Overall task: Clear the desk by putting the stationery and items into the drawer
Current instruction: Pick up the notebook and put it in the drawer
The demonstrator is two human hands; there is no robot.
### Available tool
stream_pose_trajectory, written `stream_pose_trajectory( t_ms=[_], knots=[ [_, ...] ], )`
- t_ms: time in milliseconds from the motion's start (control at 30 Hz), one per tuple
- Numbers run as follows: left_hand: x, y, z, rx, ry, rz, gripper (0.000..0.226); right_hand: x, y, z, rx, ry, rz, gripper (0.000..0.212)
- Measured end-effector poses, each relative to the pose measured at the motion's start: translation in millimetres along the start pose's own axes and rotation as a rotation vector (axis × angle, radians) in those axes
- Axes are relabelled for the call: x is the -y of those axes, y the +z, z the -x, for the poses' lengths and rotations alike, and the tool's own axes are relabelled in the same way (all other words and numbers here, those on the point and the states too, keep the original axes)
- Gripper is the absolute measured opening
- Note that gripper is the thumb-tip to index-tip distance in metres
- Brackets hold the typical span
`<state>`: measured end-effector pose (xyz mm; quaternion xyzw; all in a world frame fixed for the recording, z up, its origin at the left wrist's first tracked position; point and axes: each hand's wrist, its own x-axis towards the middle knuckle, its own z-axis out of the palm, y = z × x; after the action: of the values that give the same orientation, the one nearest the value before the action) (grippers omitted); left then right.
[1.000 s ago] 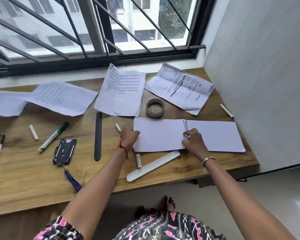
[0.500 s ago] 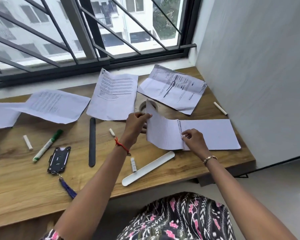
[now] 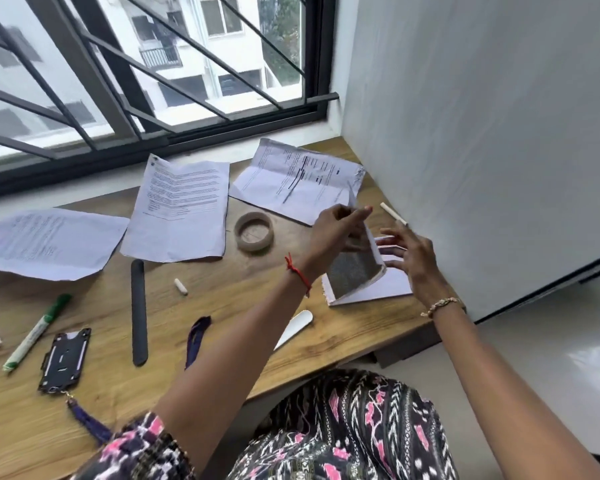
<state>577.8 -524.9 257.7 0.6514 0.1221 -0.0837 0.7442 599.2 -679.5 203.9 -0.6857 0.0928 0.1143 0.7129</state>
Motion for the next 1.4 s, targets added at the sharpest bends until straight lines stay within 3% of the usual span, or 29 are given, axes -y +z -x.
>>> stream_pose_trajectory(
  t_ms=[100, 167, 300, 367, 433, 500, 600, 733, 933, 1100, 1267, 1400],
  knots=[
    [9, 15, -4, 0.118, -0.043, -0.119, 0.029, 4, -23, -15, 0.028, 0.039, -0.185, 0.048],
    [22, 17, -10, 0.087, -0.036, -0.272, 0.027, 5, -37, -21, -0.004, 0.040, -0.144, 0.046],
    [49, 0, -20, -0.121, -0.104, -0.354, 0.011, -9, -60, -30, -0.115, -0.009, 0.390, 0.015],
    [64, -11, -23, -0.187, -0.159, -0.404, 0.016, -16, -65, -28, -0.171, 0.006, 0.718, 0.006],
    [84, -19, -29, -0.237, -0.217, -0.484, 0.017, -22, -67, -23, -0.199, 0.008, 1.000, 0.008],
    [109, -27, -42, -0.291, -0.254, -0.538, 0.035, -28, -66, -23, -0.173, -0.012, 1.113, 0.017],
    [107, -24, -41, -0.284, -0.291, -0.501, 0.027, -32, -61, -26, -0.117, 0.037, 1.122, 0.028],
    [88, -16, -33, -0.260, -0.309, -0.299, 0.013, -27, -57, -25, -0.122, 0.029, 1.159, 0.024],
    [87, -20, -26, -0.223, -0.325, -0.010, 0.026, -27, -54, -25, -0.132, 0.049, 1.193, 0.018],
    [85, -24, -20, -0.122, -0.258, -0.025, 0.036, -24, -56, -28, -0.108, 0.073, 1.117, 0.008],
    [77, -39, -10, -0.129, -0.160, 0.001, 0.042, -1, -48, -32, -0.055, 0.042, 1.023, 0.035],
    [67, -55, 7, -0.138, -0.117, 0.178, 0.059, 22, -27, -36, 0.029, -0.203, 0.880, 0.056]
  ],
)
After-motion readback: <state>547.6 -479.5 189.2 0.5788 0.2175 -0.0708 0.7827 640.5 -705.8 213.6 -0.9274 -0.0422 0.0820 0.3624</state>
